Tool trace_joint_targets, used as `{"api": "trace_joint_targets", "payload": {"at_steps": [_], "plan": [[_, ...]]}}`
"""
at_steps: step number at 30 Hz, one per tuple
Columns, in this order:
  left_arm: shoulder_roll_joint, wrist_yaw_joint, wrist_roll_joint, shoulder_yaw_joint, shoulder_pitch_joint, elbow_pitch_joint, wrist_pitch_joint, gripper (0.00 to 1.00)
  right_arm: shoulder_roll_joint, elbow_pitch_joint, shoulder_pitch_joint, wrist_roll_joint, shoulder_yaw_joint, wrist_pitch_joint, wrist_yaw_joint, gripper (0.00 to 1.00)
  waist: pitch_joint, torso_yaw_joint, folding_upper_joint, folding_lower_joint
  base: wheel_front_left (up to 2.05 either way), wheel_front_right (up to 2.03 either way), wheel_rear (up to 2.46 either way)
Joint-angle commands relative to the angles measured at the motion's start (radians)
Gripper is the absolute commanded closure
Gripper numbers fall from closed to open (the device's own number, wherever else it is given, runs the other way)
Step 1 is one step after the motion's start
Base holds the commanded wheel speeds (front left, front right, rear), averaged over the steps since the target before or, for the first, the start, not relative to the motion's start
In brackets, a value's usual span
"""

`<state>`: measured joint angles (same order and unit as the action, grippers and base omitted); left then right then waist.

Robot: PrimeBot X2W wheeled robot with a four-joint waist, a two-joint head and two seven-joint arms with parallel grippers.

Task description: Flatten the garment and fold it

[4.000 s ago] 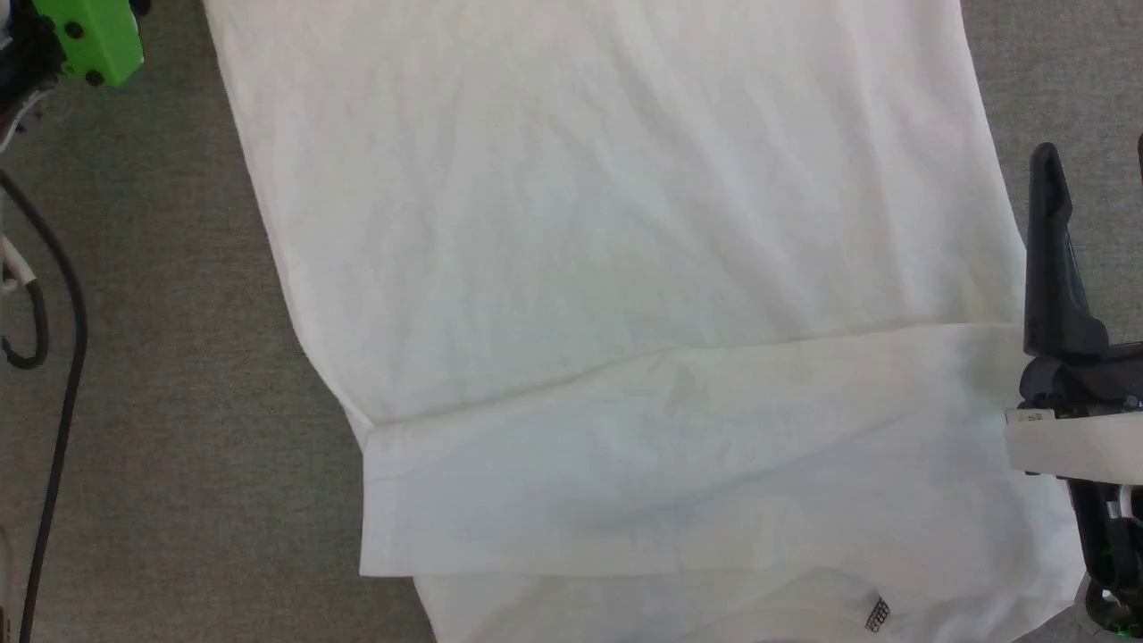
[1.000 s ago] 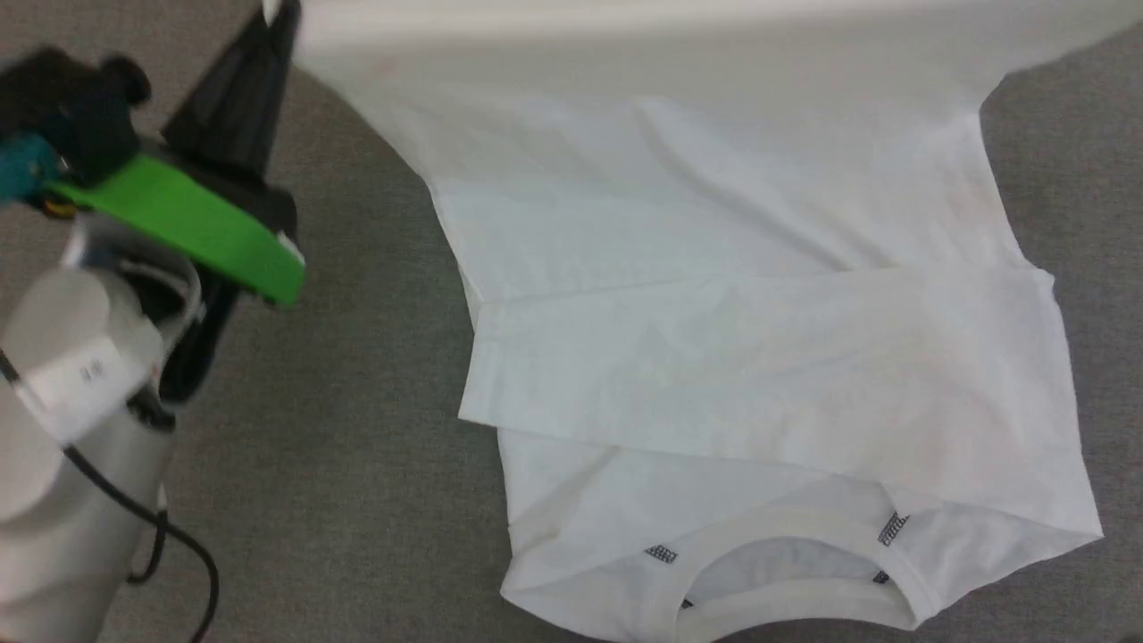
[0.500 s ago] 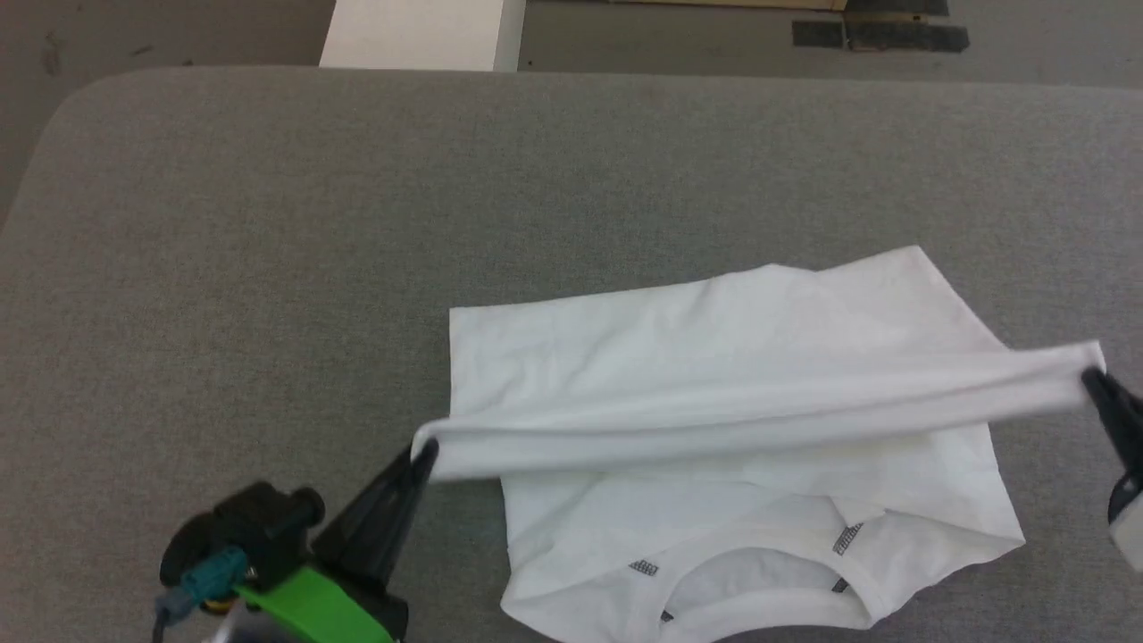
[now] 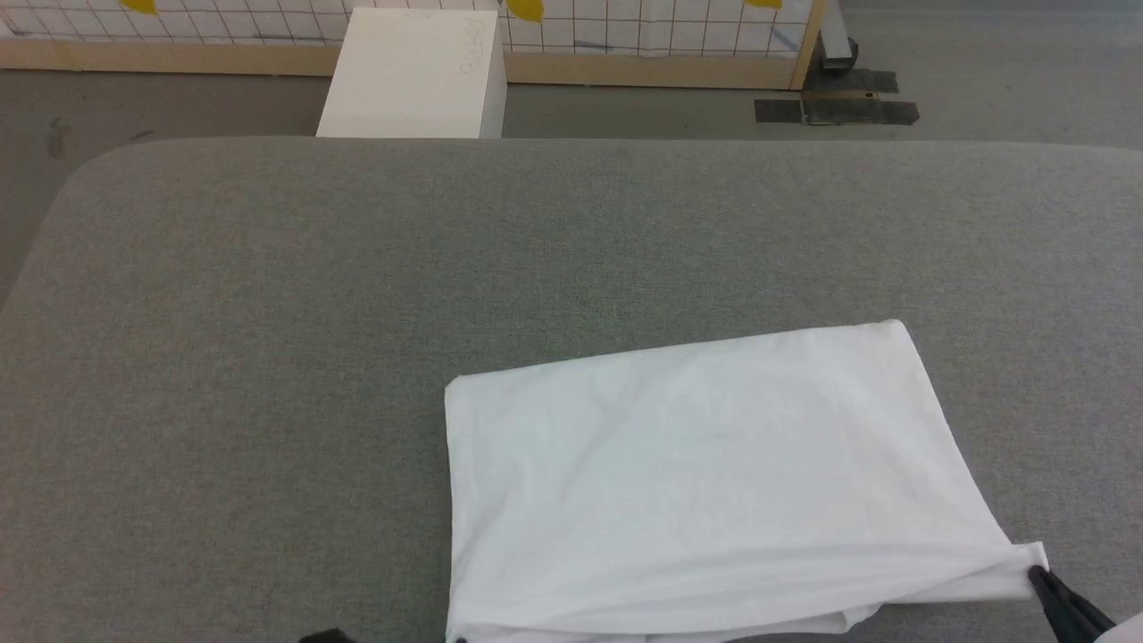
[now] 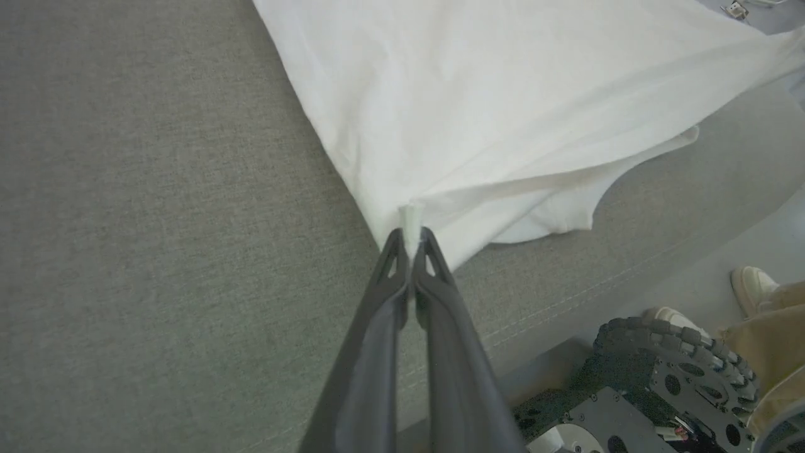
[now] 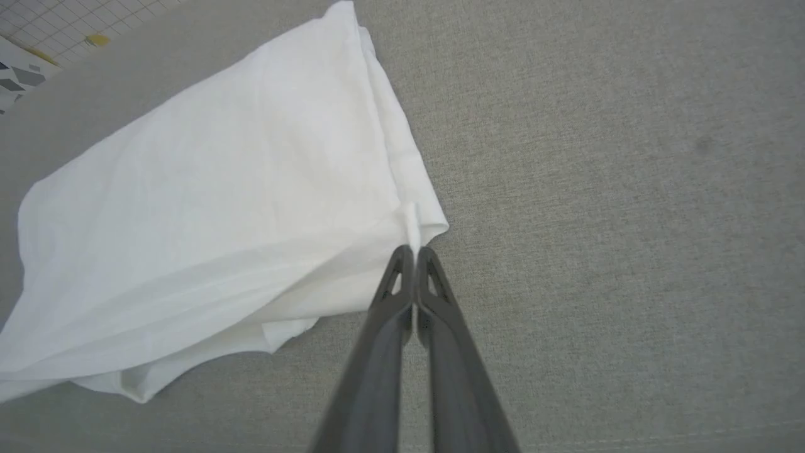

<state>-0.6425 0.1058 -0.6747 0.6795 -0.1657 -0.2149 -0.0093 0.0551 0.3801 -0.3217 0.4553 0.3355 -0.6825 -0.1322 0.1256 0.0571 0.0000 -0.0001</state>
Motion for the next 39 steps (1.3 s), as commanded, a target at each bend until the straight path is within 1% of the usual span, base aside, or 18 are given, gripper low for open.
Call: {"api": "trace_joint_targets", "payload": {"at_steps": [1,2,3,4,5,6,10,12,16,18,20,22,24,26,27,28,30,39], "plan": [[0.015,-0.009,0.012,0.011,-0.002,0.032,-0.001,1.00,0.002,-0.021,-0.008,-0.017,-0.015,0.027,0.002,1.00,-0.006,-0.002,0.0000,0.0001,0.00,0.00,0.00],[0.025,-0.013,0.014,0.017,0.003,0.053,-0.006,1.00,0.002,-0.037,-0.006,-0.022,-0.021,0.043,0.002,1.00,-0.009,-0.001,0.0000,0.0001,0.00,0.00,0.00],[0.038,-0.019,0.018,0.024,0.010,0.079,-0.012,0.81,0.002,-0.056,-0.001,-0.030,-0.030,0.064,0.002,0.64,-0.011,-0.001,0.0000,0.0001,0.00,0.00,0.00],[0.048,-0.021,0.020,0.026,0.018,0.099,-0.019,0.46,0.001,-0.072,0.002,-0.034,-0.040,0.075,0.002,0.55,-0.013,0.000,0.0000,0.0001,0.00,0.00,0.00],[0.061,-0.023,0.022,0.027,0.028,0.122,-0.029,0.00,0.001,-0.091,0.007,-0.037,-0.050,0.088,0.002,0.17,-0.015,0.001,0.0000,0.0001,0.00,0.00,0.00],[0.069,-0.027,0.023,0.029,0.035,0.140,-0.035,0.00,0.001,-0.105,0.013,-0.040,-0.057,0.099,0.002,0.00,-0.017,0.002,0.0000,0.0001,0.00,0.00,0.00],[0.096,-0.026,0.021,0.021,0.059,0.189,-0.059,0.00,0.004,-0.140,0.036,-0.041,-0.077,0.128,0.002,0.00,-0.024,0.007,0.0000,0.0001,0.00,0.00,0.00],[0.112,-0.016,-0.010,-0.011,0.058,0.185,-0.087,0.00,0.006,-0.130,0.046,-0.027,-0.070,0.130,0.002,0.00,-0.023,0.011,0.0000,0.0001,0.00,0.00,0.00],[0.129,0.007,-0.124,-0.143,0.037,0.112,-0.173,0.00,0.016,-0.062,0.096,0.013,-0.025,0.124,0.002,0.00,-0.005,0.013,0.0000,0.0001,0.00,0.00,0.00],[0.123,0.034,-0.134,-0.218,0.038,0.062,-0.212,0.00,0.031,-0.037,0.134,0.014,-0.002,0.113,0.002,0.00,0.009,0.015,0.0000,0.0001,0.00,0.00,0.00],[0.124,0.078,-0.103,-0.293,0.046,0.018,-0.238,0.00,0.053,-0.029,0.179,-0.002,0.015,0.097,0.002,0.00,0.028,0.017,0.0000,0.0001,0.00,0.00,0.00],[0.129,0.113,-0.042,-0.345,0.055,-0.024,-0.248,0.00,0.078,-0.037,0.223,-0.023,0.011,0.075,0.002,0.00,0.050,0.020,0.0000,0.0001,0.00,0.00,0.00],[0.147,0.141,0.019,-0.380,0.061,-0.063,-0.251,0.00,0.096,-0.061,0.266,-0.042,0.000,0.045,0.002,0.00,0.075,0.024,0.0000,0.0001,0.00,0.00,0.00],[0.171,0.150,0.076,-0.402,0.071,-0.092,-0.252,0.00,0.116,-0.095,0.303,-0.055,-0.022,0.011,0.002,0.00,0.101,0.031,0.0000,0.0001,0.00,0.00,0.00],[0.184,0.150,0.096,-0.408,0.075,-0.102,-0.252,0.00,0.123,-0.111,0.318,-0.059,-0.029,-0.004,0.002,0.00,0.115,0.036,0.0000,0.0001,0.00,0.00,0.00],[0.220,0.129,0.139,-0.400,0.084,-0.103,-0.252,0.00,0.149,-0.176,0.357,-0.075,-0.050,-0.049,0.002,0.00,0.152,0.057,0.0000,0.0001,0.00,0.00,0.00],[0.239,0.112,0.153,-0.396,0.094,-0.091,-0.252,0.00,0.158,-0.213,0.375,-0.076,-0.057,-0.066,0.002,0.00,0.172,0.073,0.0000,0.0001,0.00,0.00,0.00],[0.294,0.053,0.174,-0.418,0.115,-0.041,-0.252,0.00,0.181,-0.313,0.370,-0.047,-0.079,-0.105,0.002,0.00,0.214,0.131,0.0000,0.0001,0.00,0.00,0.00]]}}
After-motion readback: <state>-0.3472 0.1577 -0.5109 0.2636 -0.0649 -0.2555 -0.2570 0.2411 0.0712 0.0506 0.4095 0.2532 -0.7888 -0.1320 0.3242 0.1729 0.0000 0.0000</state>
